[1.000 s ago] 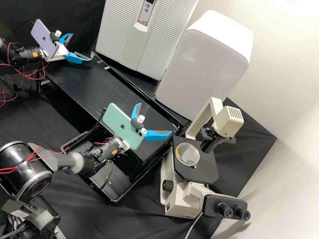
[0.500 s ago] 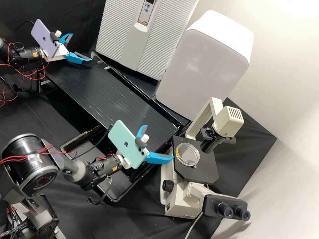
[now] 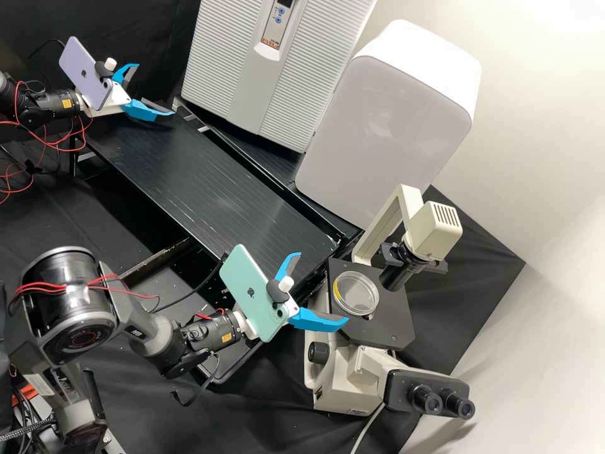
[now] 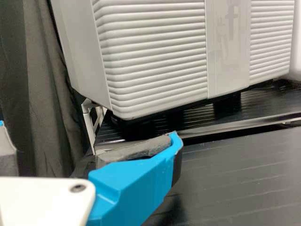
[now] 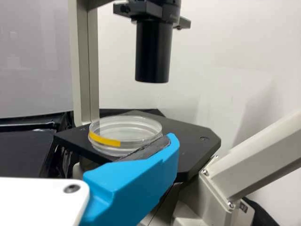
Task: Place the petri dish on the bench
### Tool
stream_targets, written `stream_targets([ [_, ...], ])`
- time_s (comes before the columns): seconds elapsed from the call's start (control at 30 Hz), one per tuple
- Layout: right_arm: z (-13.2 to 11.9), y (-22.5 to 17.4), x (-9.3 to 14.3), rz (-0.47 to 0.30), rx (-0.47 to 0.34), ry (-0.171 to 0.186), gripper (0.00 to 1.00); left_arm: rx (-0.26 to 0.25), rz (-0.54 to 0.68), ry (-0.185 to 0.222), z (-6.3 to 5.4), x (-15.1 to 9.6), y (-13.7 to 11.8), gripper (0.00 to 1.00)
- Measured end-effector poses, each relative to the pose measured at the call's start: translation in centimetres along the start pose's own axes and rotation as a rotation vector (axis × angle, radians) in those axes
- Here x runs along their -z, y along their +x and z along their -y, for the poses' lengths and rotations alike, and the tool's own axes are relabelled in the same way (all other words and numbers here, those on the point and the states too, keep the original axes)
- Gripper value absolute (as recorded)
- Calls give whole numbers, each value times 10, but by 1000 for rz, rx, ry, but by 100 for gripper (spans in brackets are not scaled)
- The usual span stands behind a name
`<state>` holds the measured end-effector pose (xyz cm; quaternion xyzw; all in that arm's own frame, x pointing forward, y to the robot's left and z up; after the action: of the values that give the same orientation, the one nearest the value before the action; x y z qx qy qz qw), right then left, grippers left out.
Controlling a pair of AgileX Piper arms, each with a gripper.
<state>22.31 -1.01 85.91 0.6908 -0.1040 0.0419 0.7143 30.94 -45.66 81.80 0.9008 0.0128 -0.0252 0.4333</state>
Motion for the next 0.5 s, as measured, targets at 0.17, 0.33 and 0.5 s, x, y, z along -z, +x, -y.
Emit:
stream_targets([
  [0.17,1,9,-2,0,0,-20,100,0,0,0,0,0,0,100],
  [0.33,9,21,-10,16,22,-45,100,0,0,0,0,0,0,100],
  [0.5,12,26,-18,35,28,-52,100,0,0,0,0,0,0,100],
])
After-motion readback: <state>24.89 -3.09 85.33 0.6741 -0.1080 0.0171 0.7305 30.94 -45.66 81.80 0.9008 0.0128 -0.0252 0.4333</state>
